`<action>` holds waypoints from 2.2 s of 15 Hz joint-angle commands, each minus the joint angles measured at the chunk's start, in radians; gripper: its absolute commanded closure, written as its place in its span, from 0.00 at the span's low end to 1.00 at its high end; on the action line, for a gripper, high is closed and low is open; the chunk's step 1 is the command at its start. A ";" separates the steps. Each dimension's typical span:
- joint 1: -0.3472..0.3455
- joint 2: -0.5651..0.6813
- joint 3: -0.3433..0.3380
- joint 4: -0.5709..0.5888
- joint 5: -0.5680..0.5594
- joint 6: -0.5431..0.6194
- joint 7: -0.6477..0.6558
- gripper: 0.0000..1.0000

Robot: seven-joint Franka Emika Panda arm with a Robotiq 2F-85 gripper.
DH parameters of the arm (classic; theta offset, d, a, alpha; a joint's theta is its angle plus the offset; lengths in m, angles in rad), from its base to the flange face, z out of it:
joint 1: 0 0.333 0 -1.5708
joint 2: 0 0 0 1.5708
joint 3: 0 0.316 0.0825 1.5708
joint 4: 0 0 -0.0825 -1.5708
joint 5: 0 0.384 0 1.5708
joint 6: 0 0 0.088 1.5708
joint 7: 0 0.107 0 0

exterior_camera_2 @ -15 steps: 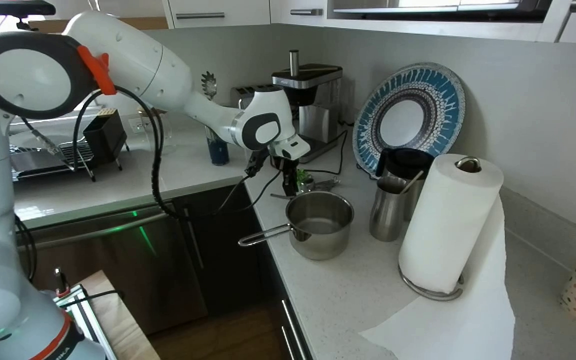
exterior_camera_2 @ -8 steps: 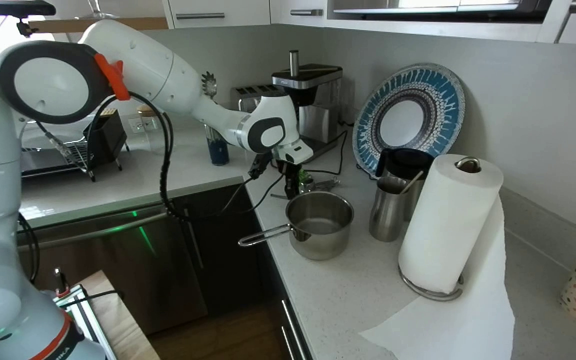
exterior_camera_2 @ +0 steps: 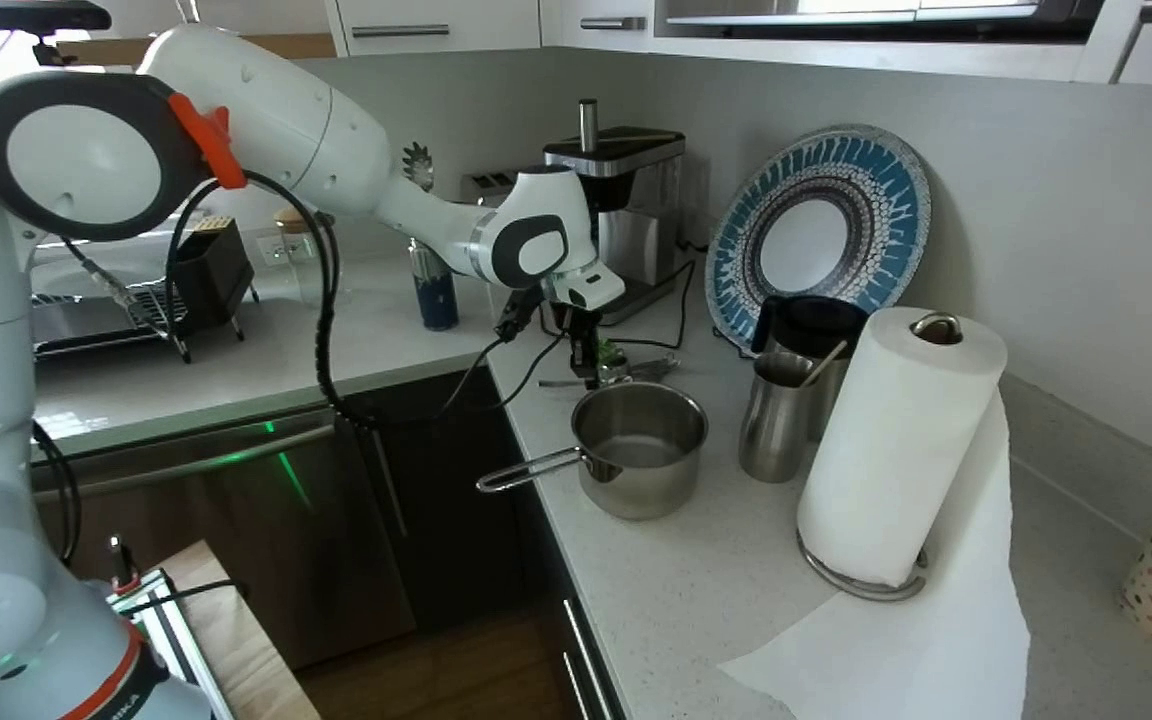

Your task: Put the silver spoon in the silver pot

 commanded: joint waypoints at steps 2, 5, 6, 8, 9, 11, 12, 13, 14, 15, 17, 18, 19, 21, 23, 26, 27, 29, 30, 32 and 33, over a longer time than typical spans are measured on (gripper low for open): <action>0.026 -0.157 0.008 -0.099 -0.017 0.052 -0.056 0.98; 0.023 -0.270 0.051 -0.191 0.040 0.181 -0.171 0.98; 0.022 -0.298 0.061 -0.212 0.051 0.215 -0.198 0.98; 0.024 -0.358 0.060 -0.265 0.016 0.284 -0.174 0.98; 0.018 -0.383 0.061 -0.293 0.015 0.317 -0.159 0.98; -0.002 -0.429 0.057 -0.343 -0.002 0.375 -0.110 0.98; -0.009 -0.452 0.062 -0.368 0.041 0.376 -0.149 0.98; -0.010 -0.386 0.073 -0.282 0.025 0.340 -0.148 0.91; -0.018 -0.406 0.075 -0.305 0.027 0.348 -0.148 0.91; -0.024 -0.420 0.076 -0.321 0.028 0.352 -0.148 0.91; -0.033 -0.402 0.061 -0.313 -0.070 0.384 -0.007 0.98; -0.072 -0.393 0.051 -0.295 -0.202 0.370 0.095 0.98; -0.084 -0.390 0.036 -0.279 -0.242 0.337 0.136 0.98; -0.111 -0.392 0.010 -0.266 -0.283 0.239 0.185 0.98; -0.129 -0.378 -0.006 -0.253 -0.138 0.132 0.086 0.98; -0.131 -0.362 -0.021 -0.247 0.131 0.126 -0.037 0.98; -0.132 -0.360 -0.023 -0.237 0.213 0.111 -0.072 0.98; -0.146 -0.356 -0.037 -0.203 0.372 0.039 -0.159 0.98; -0.158 -0.352 -0.049 -0.185 0.445 -0.015 -0.210 0.98; -0.184 -0.353 -0.078 -0.157 0.520 -0.144 -0.261 0.98; -0.198 -0.349 -0.094 -0.139 0.528 -0.200 -0.265 0.98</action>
